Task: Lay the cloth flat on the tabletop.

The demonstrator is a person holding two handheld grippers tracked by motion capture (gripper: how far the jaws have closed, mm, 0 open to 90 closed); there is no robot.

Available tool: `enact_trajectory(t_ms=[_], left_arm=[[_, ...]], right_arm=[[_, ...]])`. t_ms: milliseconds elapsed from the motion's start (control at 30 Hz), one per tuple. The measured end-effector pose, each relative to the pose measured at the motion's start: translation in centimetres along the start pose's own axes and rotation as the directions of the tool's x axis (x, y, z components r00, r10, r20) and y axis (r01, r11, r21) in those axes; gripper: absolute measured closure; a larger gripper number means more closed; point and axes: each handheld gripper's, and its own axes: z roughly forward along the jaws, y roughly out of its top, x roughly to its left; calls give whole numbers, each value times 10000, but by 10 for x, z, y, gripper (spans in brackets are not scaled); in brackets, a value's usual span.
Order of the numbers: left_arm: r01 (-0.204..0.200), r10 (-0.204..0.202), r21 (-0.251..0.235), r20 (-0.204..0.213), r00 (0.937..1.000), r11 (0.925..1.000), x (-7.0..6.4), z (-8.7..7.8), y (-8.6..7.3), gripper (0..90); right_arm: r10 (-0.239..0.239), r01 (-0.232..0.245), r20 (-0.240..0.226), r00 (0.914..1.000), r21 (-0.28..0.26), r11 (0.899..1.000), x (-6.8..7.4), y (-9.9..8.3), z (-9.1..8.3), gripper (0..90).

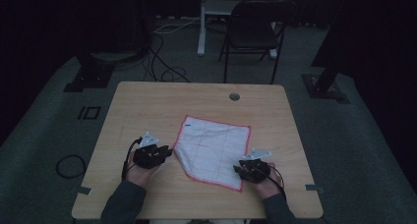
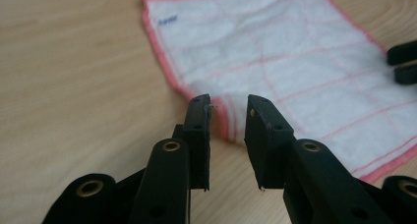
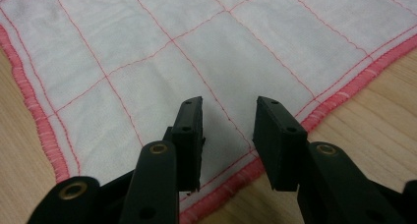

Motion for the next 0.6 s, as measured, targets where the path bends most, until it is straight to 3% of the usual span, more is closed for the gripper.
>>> enact_trajectory(t_ms=[233,600], left_arm=[[350,-369,565,320,9988,9978,7,18,-11,672],[141,-228,918,950,9952,9957,3,38,-7,628]], right_arm=[[-10,10,2,10000,-5,10000,0,0,0,640],[-5,5,-8,10000,-10,10000,0,0,0,640]])
